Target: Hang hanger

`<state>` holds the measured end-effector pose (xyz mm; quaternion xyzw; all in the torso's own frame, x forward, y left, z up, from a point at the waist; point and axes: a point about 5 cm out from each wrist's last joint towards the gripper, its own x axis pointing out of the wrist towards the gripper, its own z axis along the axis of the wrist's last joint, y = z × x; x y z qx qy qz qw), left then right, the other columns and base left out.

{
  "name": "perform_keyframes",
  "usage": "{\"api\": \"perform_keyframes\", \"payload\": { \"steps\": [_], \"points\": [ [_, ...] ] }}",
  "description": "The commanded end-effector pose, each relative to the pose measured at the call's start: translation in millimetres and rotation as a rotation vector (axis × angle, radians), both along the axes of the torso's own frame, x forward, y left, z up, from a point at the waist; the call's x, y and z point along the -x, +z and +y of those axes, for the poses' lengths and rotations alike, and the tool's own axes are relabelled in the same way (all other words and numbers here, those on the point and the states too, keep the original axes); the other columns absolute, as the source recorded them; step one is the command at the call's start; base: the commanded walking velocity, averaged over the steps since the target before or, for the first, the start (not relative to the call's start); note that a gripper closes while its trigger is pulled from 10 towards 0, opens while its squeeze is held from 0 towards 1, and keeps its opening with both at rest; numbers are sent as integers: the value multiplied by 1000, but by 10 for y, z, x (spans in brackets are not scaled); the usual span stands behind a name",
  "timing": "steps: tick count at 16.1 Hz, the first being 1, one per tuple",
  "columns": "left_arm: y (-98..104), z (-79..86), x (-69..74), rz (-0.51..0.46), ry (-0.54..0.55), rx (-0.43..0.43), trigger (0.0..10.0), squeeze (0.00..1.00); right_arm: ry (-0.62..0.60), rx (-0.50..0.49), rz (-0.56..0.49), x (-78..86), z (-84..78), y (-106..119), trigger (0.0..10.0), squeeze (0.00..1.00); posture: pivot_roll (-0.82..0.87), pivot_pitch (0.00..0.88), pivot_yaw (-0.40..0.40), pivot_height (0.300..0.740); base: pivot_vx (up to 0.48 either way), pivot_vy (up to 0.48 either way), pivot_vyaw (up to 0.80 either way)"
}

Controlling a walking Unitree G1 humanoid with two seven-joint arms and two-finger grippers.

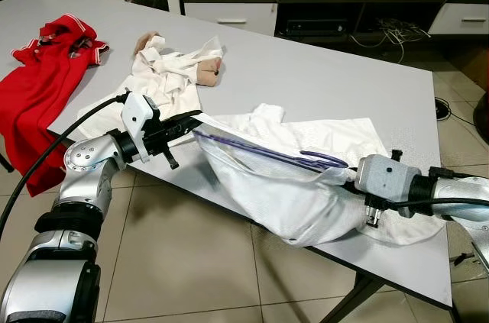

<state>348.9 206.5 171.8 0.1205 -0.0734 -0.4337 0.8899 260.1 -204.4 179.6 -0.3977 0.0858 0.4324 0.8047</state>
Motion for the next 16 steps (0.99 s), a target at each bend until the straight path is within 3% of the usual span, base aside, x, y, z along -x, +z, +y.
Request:
{"api": "perform_keyframes", "payload": {
  "steps": [1,4,6,9,14,16],
  "points": [
    [48,43,5,-22,13,-4,0,0,-29,68,2,0,-83,5,0,0,1,51,6,740,0,0,0],
    [61,28,3,-28,9,-3,0,0,-76,114,-6,-40,-90,6,0,0,2,50,4,740,0,0,0],
    [74,-42,9,-35,-23,-6,0,0,-120,93,-21,-91,0,73,0,0,4,51,4,740,0,0,0],
    [82,-111,19,-40,-60,-10,0,0,-161,95,-24,-126,11,72,0,0,3,49,5,740,0,0,0],
    [23,-45,53,-7,-56,-38,0,0,-255,32,60,-91,-162,2,0,0,3,50,10,740,0,0,0],
    [0,-14,62,2,-46,-42,0,0,-269,58,66,-70,-240,-7,0,0,4,51,11,740,0,0,0]
  ]
}}
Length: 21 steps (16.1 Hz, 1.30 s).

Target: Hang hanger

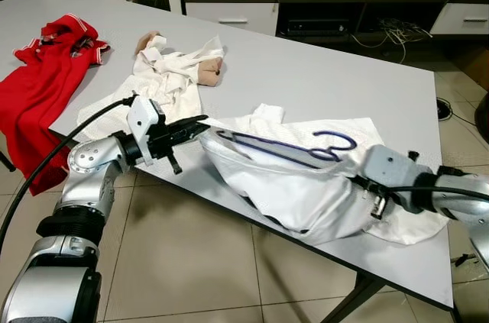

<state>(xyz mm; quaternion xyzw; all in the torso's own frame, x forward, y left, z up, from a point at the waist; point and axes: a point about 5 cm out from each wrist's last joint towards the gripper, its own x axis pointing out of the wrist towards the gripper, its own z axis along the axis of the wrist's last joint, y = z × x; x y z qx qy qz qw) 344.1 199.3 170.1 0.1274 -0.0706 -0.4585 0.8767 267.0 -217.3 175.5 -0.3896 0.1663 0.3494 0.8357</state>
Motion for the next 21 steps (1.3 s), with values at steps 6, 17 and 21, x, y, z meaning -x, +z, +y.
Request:
{"api": "perform_keyframes", "payload": {
  "steps": [6,17,21],
  "points": [
    [86,-76,-13,-35,-22,-11,0,0,41,56,-39,-54,163,76,0,0,1,53,12,740,0,0,0],
    [478,-723,142,-180,-244,51,0,0,7,25,-106,-383,599,-16,0,0,9,40,6,740,0,0,0],
    [368,-767,204,-179,-257,-56,0,0,-25,18,-133,-475,543,46,0,0,19,39,3,740,0,0,0]
  ]
}}
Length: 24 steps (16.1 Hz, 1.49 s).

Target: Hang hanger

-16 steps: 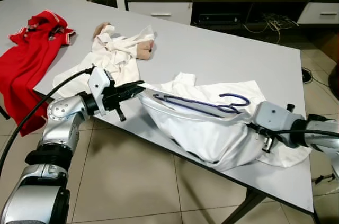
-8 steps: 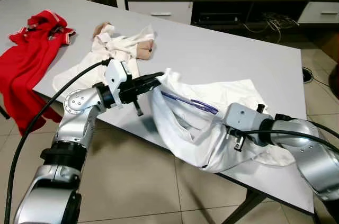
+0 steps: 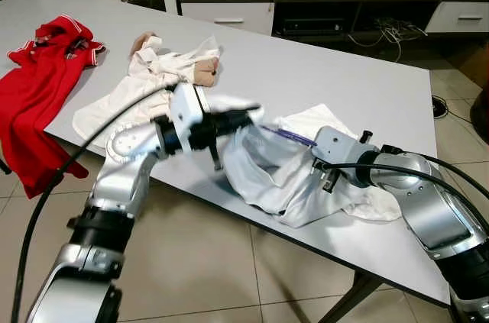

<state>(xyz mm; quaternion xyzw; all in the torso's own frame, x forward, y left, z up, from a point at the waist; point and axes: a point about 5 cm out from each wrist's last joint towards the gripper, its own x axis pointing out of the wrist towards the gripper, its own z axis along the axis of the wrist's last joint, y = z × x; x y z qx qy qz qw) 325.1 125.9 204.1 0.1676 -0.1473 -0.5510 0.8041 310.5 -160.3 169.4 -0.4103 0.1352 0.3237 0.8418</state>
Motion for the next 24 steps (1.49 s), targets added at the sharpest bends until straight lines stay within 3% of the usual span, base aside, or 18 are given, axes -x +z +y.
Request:
{"api": "perform_keyframes", "payload": {
  "steps": [1,4,11,12,13,15,16,17,18,20,21,24],
  "points": [
    [-12,-55,37,-26,-18,-51,0,0,-10,-5,-49,-52,-18,120,0,0,20,38,4,740,0,0,0],
    [-60,-143,70,-28,-34,-76,0,0,15,-58,-46,-54,88,139,0,0,26,37,5,740,0,0,0],
    [20,-248,62,-76,-20,-41,0,0,2,-103,-65,-81,99,186,0,0,28,36,5,740,0,0,0],
    [9,-228,44,-85,8,-55,2980,0,-6,-123,-61,-84,88,189,0,0,28,35,3,740,0,0,0],
    [20,-189,7,-92,50,-57,10000,0,-13,-142,-52,-79,66,185,0,0,28,35,2,740,0,0,0],
    [90,-105,-52,-94,106,-22,10000,0,-32,-169,-37,-68,13,170,0,0,30,36,0,740,0,0,0],
    [334,26,-127,-116,201,163,10000,0,-69,-216,-33,-78,-44,175,0,0,27,38,-1,740,0,0,0],
    [465,104,-142,-115,230,272,10000,941,-90,-233,-38,-96,-65,184,0,0,27,38,-2,740,0,0,0],
    [493,129,-131,-128,228,268,10000,1000,-97,-250,-38,-102,-66,190,0,0,28,39,-4,740,0,0,0],
    [465,153,-135,-154,258,214,10000,1000,-100,-295,-32,-107,-41,203,0,0,32,39,-6,740,0,0,0],
    [458,158,-144,-135,270,244,10000,0,-108,-315,-31,-112,-31,202,0,0,32,40,-7,740,0,0,0],
    [535,175,-125,-122,285,374,10000,0,-122,-357,-22,-116,1,174,0,0,33,42,-6,740,0,0,0]
  ]
}}
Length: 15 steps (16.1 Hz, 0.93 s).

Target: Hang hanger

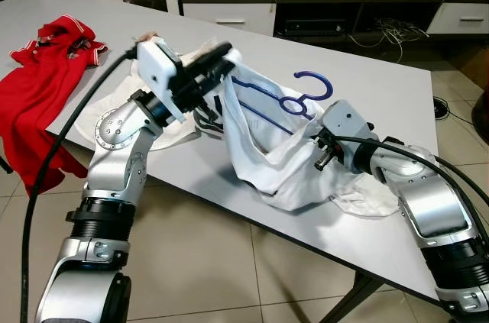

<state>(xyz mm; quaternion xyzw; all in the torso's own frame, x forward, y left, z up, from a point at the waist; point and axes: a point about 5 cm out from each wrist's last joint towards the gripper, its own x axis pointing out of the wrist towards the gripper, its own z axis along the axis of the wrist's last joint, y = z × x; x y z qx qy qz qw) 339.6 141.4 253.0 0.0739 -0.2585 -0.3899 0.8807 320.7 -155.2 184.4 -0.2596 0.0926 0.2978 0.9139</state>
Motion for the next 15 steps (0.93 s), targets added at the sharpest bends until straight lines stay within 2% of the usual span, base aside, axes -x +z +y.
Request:
{"api": "perform_keyframes", "payload": {
  "steps": [1,2,3,4,8,9,10,11,12,15],
  "points": [
    [31,3,42,-23,-11,-6,10000,0,-31,-25,0,-11,-46,11,0,0,34,43,-6,740,0,0,0],
    [-29,-41,84,-27,-51,-78,10000,0,-35,-29,1,-11,-43,2,0,0,34,44,-5,740,0,0,0],
    [-63,-66,104,-22,-72,-110,10000,0,-37,-30,1,-12,-38,1,0,0,34,44,-4,740,0,0,0],
    [-117,-163,153,0,-137,-138,10000,1000,-37,-35,-4,-20,-3,12,0,0,33,45,-2,740,0,0,0],
    [-218,-332,233,11,-202,-220,10000,1000,-47,-38,-15,-37,11,24,0,0,33,44,-1,740,0,0,0],
    [-255,-345,242,11,-201,-247,10000,780,-51,-39,-18,-39,7,29,0,0,33,45,0,740,0,0,0],
    [-277,-350,246,17,-203,-251,10000,0,-54,-40,-21,-41,5,34,0,0,33,45,0,740,0,0,0],
    [-285,-356,249,16,-197,-262,10000,0,-54,-40,-22,-42,9,36,0,0,34,45,-1,740,0,0,0],
    [-233,-327,198,-5,-131,-232,10000,0,-55,-41,-23,-43,13,34,0,0,34,45,-1,740,0,0,0],
    [-59,-237,120,-29,-45,-100,10000,0,-59,-40,-21,-44,13,15,0,0,37,46,-2,740,0,0,0]
  ]
}}
